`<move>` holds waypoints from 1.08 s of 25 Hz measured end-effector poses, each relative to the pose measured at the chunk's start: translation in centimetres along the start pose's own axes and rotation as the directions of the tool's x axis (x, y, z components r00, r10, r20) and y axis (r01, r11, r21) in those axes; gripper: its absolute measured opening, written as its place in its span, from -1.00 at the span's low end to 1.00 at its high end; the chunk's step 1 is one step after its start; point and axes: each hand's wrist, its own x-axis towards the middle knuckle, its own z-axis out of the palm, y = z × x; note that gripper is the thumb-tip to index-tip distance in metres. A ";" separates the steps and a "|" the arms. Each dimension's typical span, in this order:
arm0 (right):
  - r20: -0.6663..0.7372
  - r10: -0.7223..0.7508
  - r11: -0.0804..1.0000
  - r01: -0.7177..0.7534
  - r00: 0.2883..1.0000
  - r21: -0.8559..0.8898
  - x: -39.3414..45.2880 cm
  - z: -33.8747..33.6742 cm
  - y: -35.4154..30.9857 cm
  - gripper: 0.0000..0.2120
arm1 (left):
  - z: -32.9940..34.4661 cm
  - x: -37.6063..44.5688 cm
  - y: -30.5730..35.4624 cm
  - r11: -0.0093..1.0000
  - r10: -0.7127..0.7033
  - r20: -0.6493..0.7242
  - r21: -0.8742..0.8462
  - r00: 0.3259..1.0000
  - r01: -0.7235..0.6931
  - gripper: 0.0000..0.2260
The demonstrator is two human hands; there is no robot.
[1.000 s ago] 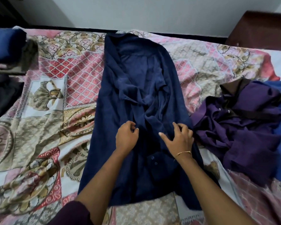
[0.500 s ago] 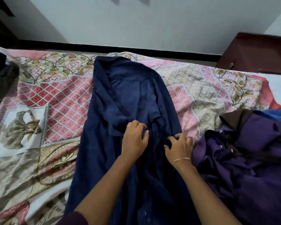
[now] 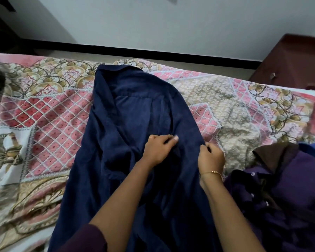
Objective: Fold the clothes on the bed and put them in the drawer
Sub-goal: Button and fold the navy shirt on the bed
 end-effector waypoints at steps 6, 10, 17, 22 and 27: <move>0.731 -0.331 0.944 0.206 0.596 0.260 -9.9 6.1 -7.3 -0.75 | -6.3 -2.6 -1.0 -0.160 -0.190 -0.104 -0.978 0.976 -0.135 -0.87; 0.722 -0.320 0.940 0.299 0.613 0.163 -11.1 8.5 -5.6 -0.68 | -10.4 -2.1 -6.4 0.684 -0.254 -0.315 -0.727 0.915 -0.061 -0.61; -0.296 -0.024 0.982 -0.033 0.955 -0.184 2.4 -0.9 -2.0 -0.70 | -8.5 -5.5 -10.0 0.993 0.054 -0.661 0.113 0.748 0.028 -0.88; -0.059 -0.385 0.898 0.358 0.921 -0.257 -1.9 2.9 -2.1 -0.73 | -6.6 -5.7 -8.1 0.902 0.187 -0.424 0.431 0.886 0.016 -0.73; 0.582 -0.274 0.861 0.465 0.765 -0.206 -6.9 9.8 -0.4 -0.75 | -6.6 -5.1 -7.0 0.824 -0.010 -0.149 0.559 0.989 0.093 -0.58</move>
